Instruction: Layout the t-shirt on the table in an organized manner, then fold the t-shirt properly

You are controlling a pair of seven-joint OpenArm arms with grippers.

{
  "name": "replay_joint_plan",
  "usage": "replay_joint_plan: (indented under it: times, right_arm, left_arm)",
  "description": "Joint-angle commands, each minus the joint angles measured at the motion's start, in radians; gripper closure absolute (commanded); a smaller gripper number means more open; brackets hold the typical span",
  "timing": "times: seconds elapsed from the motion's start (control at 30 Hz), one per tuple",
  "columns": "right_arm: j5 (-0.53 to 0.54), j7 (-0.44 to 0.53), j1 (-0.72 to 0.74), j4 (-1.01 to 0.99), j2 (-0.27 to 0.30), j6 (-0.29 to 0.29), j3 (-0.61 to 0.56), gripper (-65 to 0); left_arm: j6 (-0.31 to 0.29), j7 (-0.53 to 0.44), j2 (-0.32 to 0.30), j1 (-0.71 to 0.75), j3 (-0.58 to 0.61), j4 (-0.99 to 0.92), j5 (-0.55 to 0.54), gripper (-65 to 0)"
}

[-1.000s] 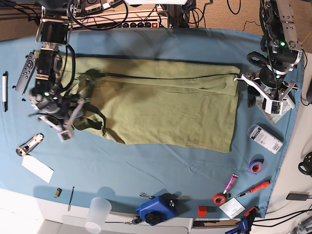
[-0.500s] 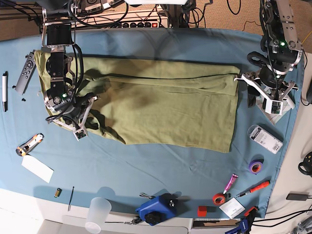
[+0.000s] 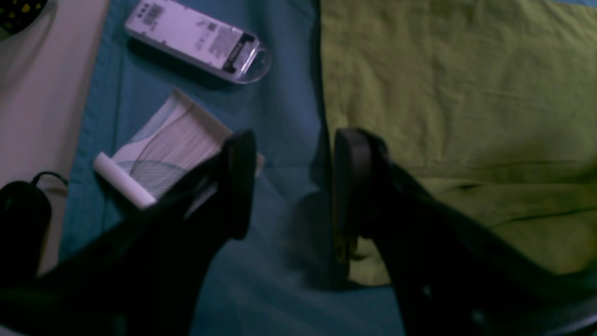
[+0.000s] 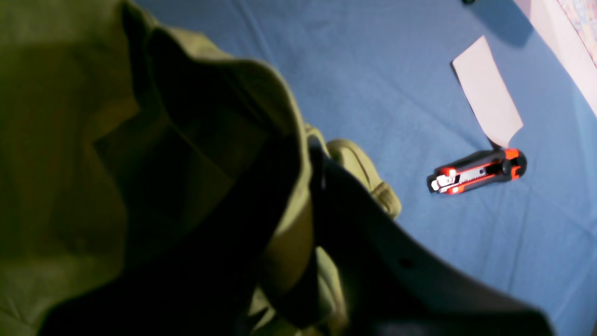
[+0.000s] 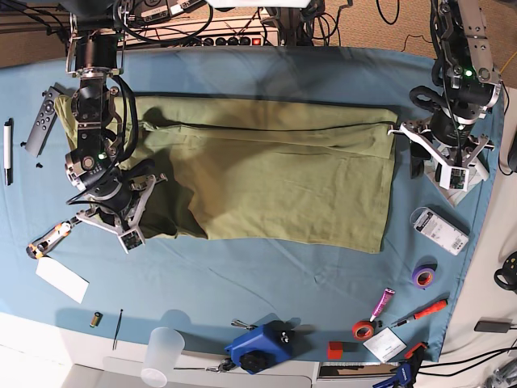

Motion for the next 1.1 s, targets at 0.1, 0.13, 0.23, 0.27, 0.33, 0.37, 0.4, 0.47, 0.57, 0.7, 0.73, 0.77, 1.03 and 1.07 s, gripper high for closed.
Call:
replay_joint_plan:
  times: [0.1, 0.13, 0.23, 0.27, 0.33, 0.37, 0.4, 0.47, 0.57, 0.7, 0.73, 0.77, 1.03, 1.07]
  right_arm:
    - [0.0, 0.0, 0.019, 0.007, 0.014, -0.008, 0.005, -19.8]
    - [0.0, -0.001, 0.019, 0.007, 0.014, -0.008, 0.005, -19.8]
    - [0.0, -0.002, 0.019, 0.007, 0.014, -0.008, 0.005, -19.8]
    - [0.0, -0.002, 0.019, 0.007, 0.014, -0.008, 0.005, -19.8]
    - [0.0, -0.009, 0.019, 0.007, 0.014, -0.008, 0.005, -19.8]
    - [0.0, -0.019, 0.019, 0.007, 0.014, -0.007, 0.005, -19.8]
    - [0.0, -0.034, 0.019, 0.007, 0.014, -0.007, 0.005, -19.8]
    - [0.0, -0.069, 0.018, 0.007, 0.014, -0.007, 0.005, -19.8]
    - [0.0, -0.091, 0.01, 0.007, 0.014, -0.008, 0.005, -19.8]
    - [0.05, -0.074, -0.024, 0.007, 0.014, -0.007, 0.005, -19.8]
    - [0.066, -0.06, -0.037, 0.007, 0.014, -0.006, 0.005, -19.8]
    - [0.076, -0.046, -0.047, 0.007, 0.014, -0.005, 0.005, -19.8]
    - [0.058, 0.014, -0.053, 0.007, 0.014, -0.035, 0.005, 0.0]
    - [0.046, 0.023, -0.05, 0.007, 0.014, -0.045, 0.005, 0.0]
  left_arm:
    - [-0.001, -0.022, -0.008, -0.005, -0.005, 0.017, -0.003, -28.4]
    - [-0.001, -0.022, -0.008, -0.005, -0.005, 0.017, -0.003, -28.4]
    - [-0.001, -0.022, -0.008, -0.005, -0.005, 0.017, -0.003, -28.3]
    - [-0.001, -0.022, -0.008, -0.005, -0.005, 0.017, -0.003, -28.4]
    - [-0.001, -0.022, -0.008, -0.005, -0.005, 0.017, -0.003, -28.4]
    - [-0.001, -0.022, -0.008, -0.005, -0.005, 0.017, -0.003, -28.4]
    - [-0.001, -0.022, -0.008, -0.005, -0.005, 0.017, -0.003, -28.4]
    - [-0.001, -0.022, -0.008, -0.005, -0.005, 0.017, -0.003, -28.3]
    - [-0.001, -0.021, -0.008, -0.005, -0.005, 0.017, -0.003, -28.4]
    - [-0.001, -0.022, -0.008, -0.005, -0.005, 0.017, -0.003, -28.4]
    - [-0.001, -0.022, -0.008, -0.005, -0.005, 0.017, -0.003, -28.4]
    - [-0.001, -0.022, -0.008, -0.005, -0.005, 0.017, -0.003, -28.4]
    - [-0.001, -0.022, -0.008, -0.005, -0.005, 0.017, -0.003, -28.4]
    - [-0.001, -0.022, -0.008, -0.005, -0.005, 0.017, -0.003, -28.3]
